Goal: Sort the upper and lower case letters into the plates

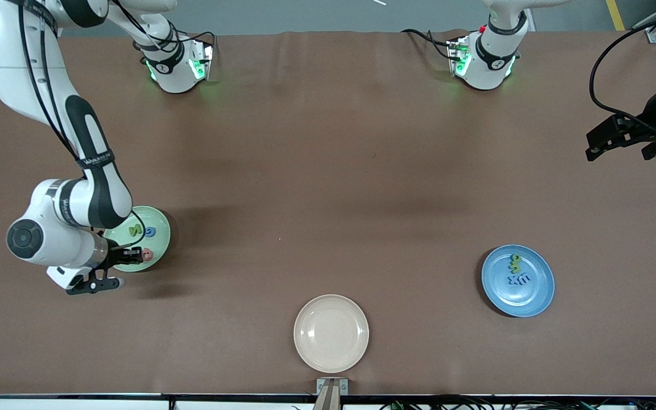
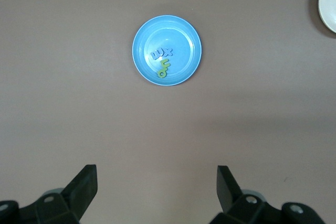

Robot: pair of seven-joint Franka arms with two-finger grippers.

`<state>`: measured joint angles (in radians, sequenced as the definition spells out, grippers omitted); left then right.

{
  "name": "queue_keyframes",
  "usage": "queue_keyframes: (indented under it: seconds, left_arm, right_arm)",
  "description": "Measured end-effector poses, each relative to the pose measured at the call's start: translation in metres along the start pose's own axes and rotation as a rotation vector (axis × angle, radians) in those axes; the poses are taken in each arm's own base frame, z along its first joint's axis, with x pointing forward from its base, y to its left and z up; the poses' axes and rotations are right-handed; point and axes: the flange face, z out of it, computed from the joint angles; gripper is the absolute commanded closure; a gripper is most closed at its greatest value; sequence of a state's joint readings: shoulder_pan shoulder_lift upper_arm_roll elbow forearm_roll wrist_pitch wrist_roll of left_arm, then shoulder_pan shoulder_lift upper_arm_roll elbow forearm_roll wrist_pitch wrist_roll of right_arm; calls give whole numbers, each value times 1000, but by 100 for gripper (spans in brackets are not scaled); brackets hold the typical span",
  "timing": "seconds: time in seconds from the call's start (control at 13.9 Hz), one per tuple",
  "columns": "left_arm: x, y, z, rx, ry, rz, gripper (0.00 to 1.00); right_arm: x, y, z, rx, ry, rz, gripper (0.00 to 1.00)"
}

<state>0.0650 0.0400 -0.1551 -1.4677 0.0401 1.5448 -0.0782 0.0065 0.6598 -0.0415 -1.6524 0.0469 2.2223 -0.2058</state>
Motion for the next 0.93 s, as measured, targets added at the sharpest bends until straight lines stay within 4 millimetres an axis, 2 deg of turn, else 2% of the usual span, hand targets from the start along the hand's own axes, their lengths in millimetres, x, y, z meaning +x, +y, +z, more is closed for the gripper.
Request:
queue_keyframes:
  seconds: [0.14,0.29,0.36,0.43,0.5,0.57,0.72,0.79,0.86,0.93]
  left_arm:
    - [0,0,0,0,0,0,0]
    - [0,0,0,0,-1,1,0]
    - [0,0,0,0,-1,1,0]
    - [0,0,0,0,-1,1,0]
    - [0,0,0,0,-1,1,0]
    - [0,0,0,0,-1,1,0]
    - [0,0,0,0,-1,1,0]
    - [0,0,0,0,-1,1,0]
    - [0,1,0,0,-1,1,0]
    - [0,1,0,0,-1,1,0]
  right_arm:
    - [0,-6,15,8,-15,-9,82]
    - [0,-10,18,12,-22,-13,81]
    - [-1,-11,20,13,-25,-15,76]
    - [-2,-12,22,15,-30,-16,58]
    - [-3,-12,24,15,-35,-16,19]
    - [-4,-12,25,16,-39,-16,0]
    - [-6,-14,23,21,-59,-17,0]
    - [-7,-15,15,24,-69,-20,0]
    - [-8,-18,-2,28,-77,-23,0]
    - [-10,-23,-27,33,-85,-21,0]
